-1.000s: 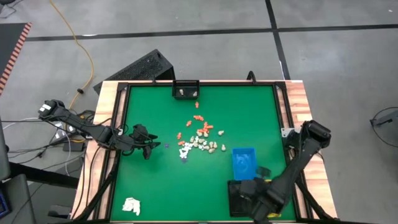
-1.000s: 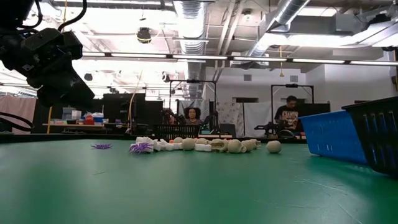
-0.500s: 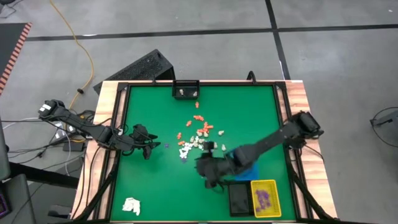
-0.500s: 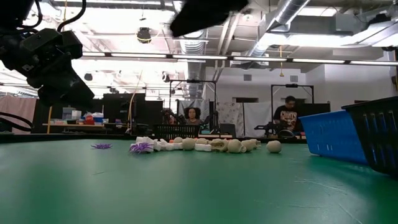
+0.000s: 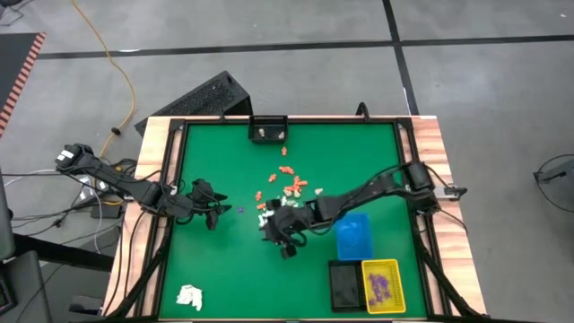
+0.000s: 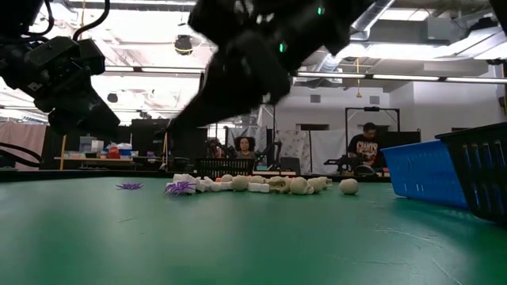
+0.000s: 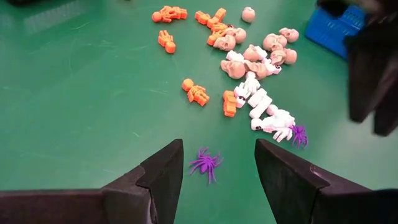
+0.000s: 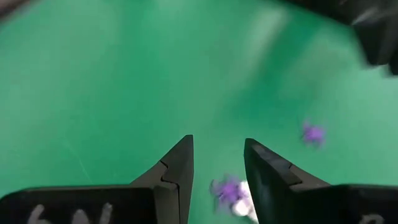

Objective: Sort Halloween decoration
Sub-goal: Put the purple spider toy into the yellow bin

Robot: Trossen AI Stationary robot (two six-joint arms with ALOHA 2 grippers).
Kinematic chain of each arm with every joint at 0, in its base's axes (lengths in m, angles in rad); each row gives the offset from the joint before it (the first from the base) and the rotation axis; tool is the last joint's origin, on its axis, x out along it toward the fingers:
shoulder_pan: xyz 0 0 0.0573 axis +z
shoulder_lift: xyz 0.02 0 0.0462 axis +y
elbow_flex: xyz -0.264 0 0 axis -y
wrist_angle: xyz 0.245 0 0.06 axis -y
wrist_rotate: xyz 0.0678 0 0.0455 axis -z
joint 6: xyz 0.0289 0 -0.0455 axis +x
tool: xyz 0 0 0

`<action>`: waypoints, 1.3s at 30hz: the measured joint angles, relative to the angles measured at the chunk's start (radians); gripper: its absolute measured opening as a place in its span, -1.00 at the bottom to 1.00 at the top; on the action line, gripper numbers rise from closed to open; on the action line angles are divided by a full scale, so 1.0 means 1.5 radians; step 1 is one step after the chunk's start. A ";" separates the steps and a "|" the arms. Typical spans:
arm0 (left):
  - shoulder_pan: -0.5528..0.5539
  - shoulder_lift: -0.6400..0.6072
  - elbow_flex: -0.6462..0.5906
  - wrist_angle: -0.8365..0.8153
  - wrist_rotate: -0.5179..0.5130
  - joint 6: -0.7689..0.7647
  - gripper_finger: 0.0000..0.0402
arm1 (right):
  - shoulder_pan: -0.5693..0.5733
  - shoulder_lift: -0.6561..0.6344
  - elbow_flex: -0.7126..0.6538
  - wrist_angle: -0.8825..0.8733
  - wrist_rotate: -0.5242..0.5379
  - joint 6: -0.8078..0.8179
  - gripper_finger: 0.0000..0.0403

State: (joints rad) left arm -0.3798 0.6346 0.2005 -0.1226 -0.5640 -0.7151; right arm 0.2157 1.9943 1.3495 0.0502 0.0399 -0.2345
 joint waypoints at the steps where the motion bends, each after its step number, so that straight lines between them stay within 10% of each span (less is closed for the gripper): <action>1: 0.000 0.000 0.000 0.000 0.000 0.000 -0.06 | 0.000 0.008 0.000 0.000 0.000 -0.003 -0.31; 22: 0.000 0.000 0.000 0.001 0.000 -0.002 -0.06 | -0.011 0.091 0.031 0.040 0.007 -0.070 0.12; 39: 0.000 0.000 0.000 -0.001 0.001 -0.002 -0.06 | -0.028 0.109 0.052 -0.058 0.008 0.026 -0.03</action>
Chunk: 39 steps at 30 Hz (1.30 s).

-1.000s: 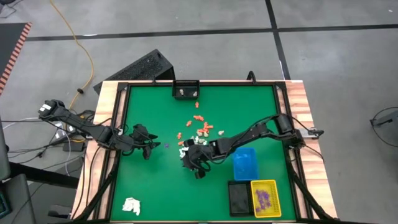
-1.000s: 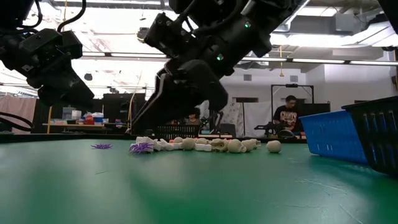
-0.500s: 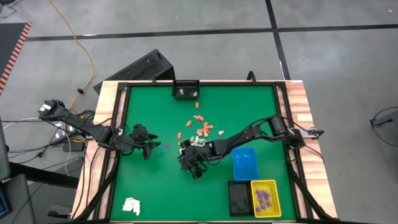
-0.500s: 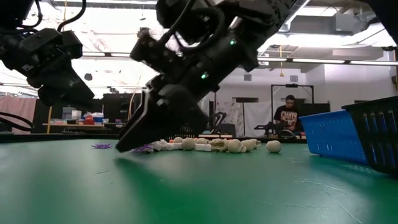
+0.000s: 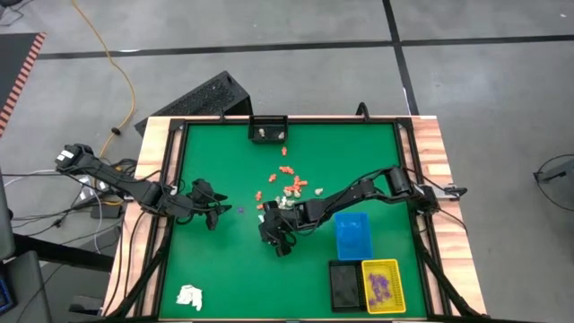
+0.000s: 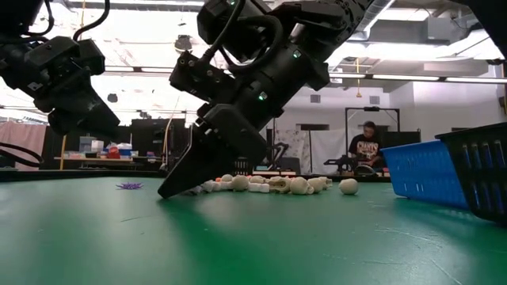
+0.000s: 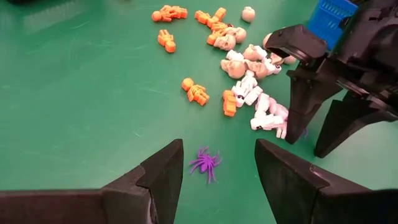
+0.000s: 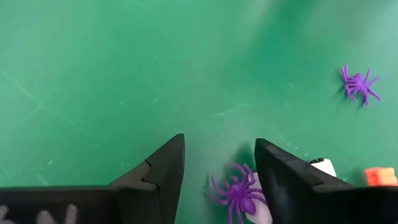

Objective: Sort Halloween decoration
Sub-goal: Put the purple spider toy into the yellow bin

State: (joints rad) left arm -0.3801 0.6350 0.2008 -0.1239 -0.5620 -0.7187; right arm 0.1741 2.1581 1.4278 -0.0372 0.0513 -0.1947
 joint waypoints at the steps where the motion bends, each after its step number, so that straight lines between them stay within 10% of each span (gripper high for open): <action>1: 0.000 0.000 0.000 0.000 0.000 0.000 -0.06 | 0.000 0.000 0.000 -0.003 0.000 0.000 -0.05; 18: 0.000 0.000 0.000 0.000 0.001 0.000 -0.06 | 0.002 0.000 0.004 -0.008 0.020 0.034 -0.96; 31: 0.000 0.000 0.000 -0.001 0.003 0.000 -0.06 | 0.048 -0.041 0.064 -0.046 0.040 0.047 -1.00; 39: 0.000 0.005 0.000 -0.001 0.012 0.000 -0.06 | 0.073 -0.096 0.063 -0.277 0.138 0.150 -0.85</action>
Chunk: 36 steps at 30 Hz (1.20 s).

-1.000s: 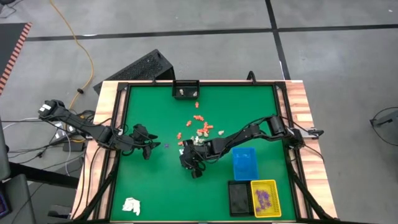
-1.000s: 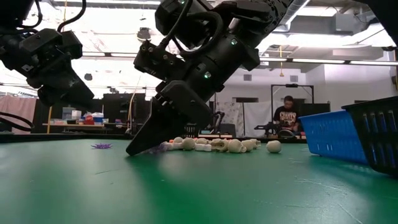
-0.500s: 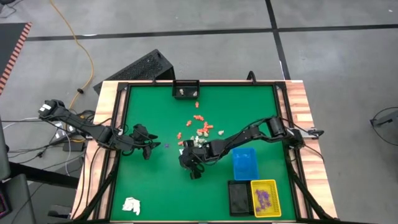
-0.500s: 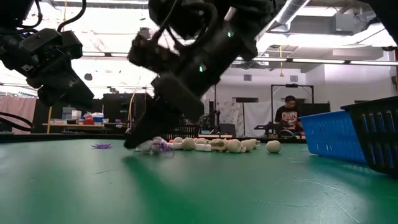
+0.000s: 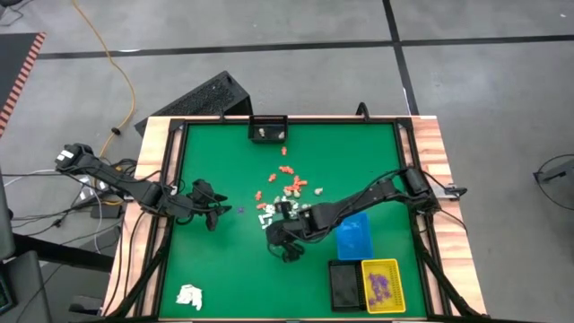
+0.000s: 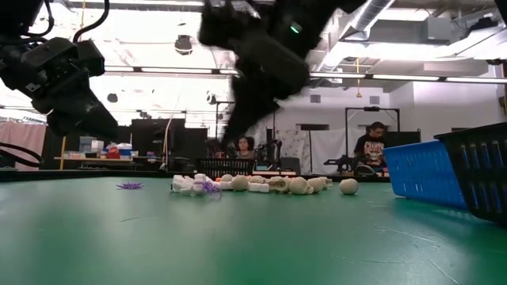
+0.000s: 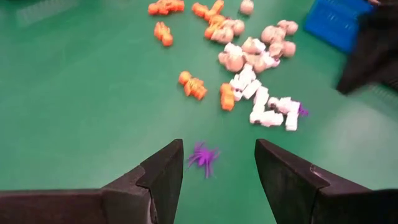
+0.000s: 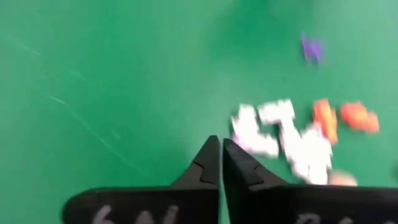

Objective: Sort Halloween decoration
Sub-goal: Put the purple spider toy into the yellow bin

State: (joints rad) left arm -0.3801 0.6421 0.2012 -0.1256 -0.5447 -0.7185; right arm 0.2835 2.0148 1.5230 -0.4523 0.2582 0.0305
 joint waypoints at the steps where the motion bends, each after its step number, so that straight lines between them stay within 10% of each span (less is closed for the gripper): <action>1: 0.000 0.003 0.000 0.003 -0.001 0.000 -0.06 | 0.003 0.000 0.000 -0.035 0.009 0.021 -0.79; 14: 0.000 0.012 0.000 0.006 0.004 -0.001 -0.06 | -0.010 0.001 -0.030 0.035 0.037 0.133 0.21; 36: 0.000 0.013 0.000 0.006 0.005 -0.001 -0.06 | -0.018 0.003 -0.079 0.160 0.032 0.139 0.19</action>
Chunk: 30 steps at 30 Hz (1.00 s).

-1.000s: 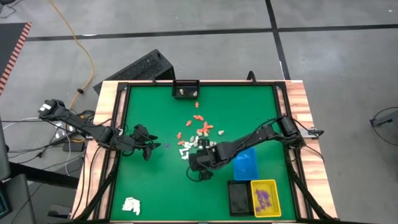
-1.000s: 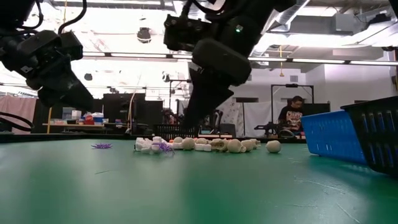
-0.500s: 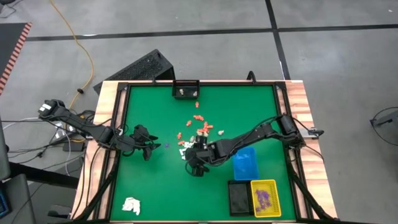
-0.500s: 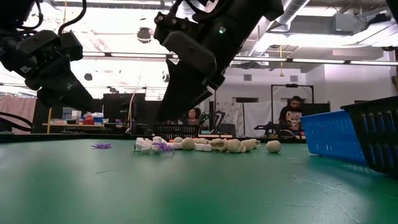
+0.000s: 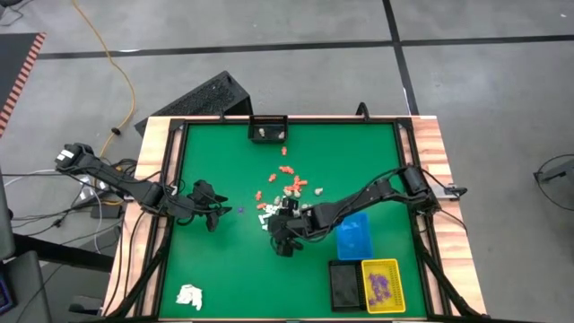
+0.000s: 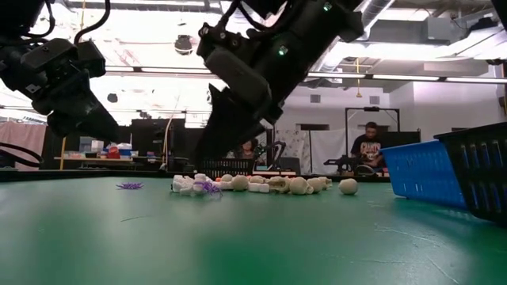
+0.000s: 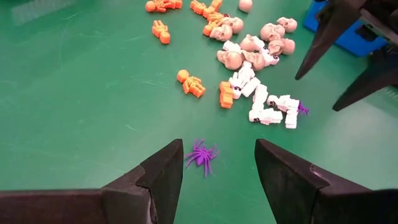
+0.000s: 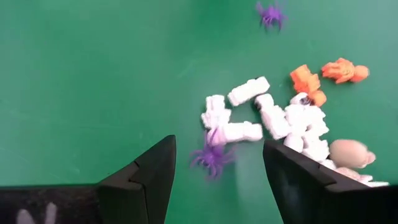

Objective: Sort Halloween decoration
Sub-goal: Put the purple spider toy into the yellow bin

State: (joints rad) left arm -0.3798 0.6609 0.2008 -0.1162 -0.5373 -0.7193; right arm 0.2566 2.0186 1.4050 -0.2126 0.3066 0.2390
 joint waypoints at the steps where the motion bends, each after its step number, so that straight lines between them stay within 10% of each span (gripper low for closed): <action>1: 0.000 0.000 0.000 0.000 0.000 0.000 -0.06 | -0.002 0.000 -0.006 0.020 -0.004 0.000 0.19; 16: 0.000 0.001 0.000 -0.004 -0.001 -0.001 -0.06 | -0.012 0.054 -0.022 0.055 -0.022 0.024 0.15; 30: 0.000 0.003 0.000 0.001 -0.001 -0.007 -0.06 | -0.011 0.052 -0.022 0.033 -0.029 0.022 -0.74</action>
State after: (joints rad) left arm -0.3801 0.6659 0.2005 -0.1143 -0.5392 -0.7305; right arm 0.2405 2.0972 1.3716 -0.1629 0.2638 0.2715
